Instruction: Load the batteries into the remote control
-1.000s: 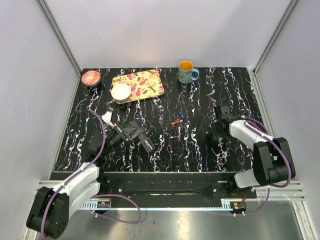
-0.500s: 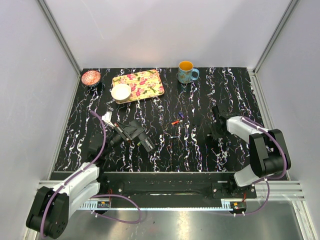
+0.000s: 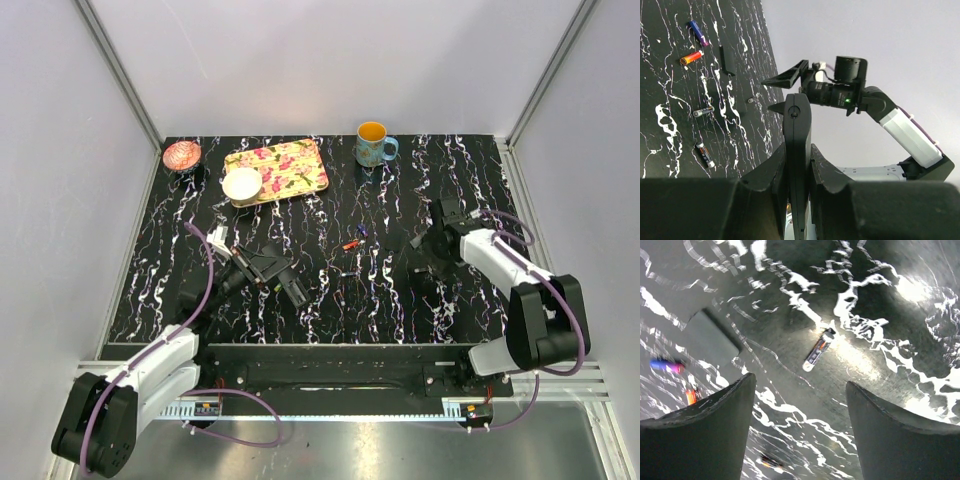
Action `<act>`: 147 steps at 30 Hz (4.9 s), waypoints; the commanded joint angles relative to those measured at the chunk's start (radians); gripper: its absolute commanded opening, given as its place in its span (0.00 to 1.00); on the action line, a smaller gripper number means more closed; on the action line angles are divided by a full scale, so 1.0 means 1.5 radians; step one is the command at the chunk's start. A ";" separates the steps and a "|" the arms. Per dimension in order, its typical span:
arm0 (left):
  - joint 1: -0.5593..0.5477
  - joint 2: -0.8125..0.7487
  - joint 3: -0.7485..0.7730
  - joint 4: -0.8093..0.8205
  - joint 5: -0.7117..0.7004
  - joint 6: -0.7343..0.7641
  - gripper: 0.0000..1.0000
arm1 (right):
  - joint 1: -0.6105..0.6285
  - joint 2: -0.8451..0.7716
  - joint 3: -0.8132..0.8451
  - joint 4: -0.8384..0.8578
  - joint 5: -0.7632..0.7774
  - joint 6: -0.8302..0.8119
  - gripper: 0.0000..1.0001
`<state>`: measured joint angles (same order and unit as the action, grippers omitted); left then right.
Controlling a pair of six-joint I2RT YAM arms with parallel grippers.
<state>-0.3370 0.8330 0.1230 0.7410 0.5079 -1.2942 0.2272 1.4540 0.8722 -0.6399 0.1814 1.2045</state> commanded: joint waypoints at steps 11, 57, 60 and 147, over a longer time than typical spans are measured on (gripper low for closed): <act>-0.019 -0.028 0.034 -0.019 -0.011 0.045 0.00 | 0.018 0.040 0.063 0.022 -0.090 -0.583 0.88; -0.050 -0.017 0.055 -0.031 -0.017 0.070 0.00 | 0.036 0.169 0.089 0.020 -0.054 -0.617 0.39; -0.050 -0.022 0.053 -0.032 -0.019 0.070 0.00 | 0.035 0.157 0.080 0.025 -0.059 -0.608 0.32; -0.068 -0.058 0.034 -0.055 -0.011 0.119 0.00 | 0.055 0.227 0.192 -0.020 -0.062 -0.664 0.41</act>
<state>-0.4347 0.7353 0.1696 0.5941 0.4709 -1.1324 0.3012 1.7771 1.1709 -0.6971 0.0689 0.2348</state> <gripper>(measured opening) 0.221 0.449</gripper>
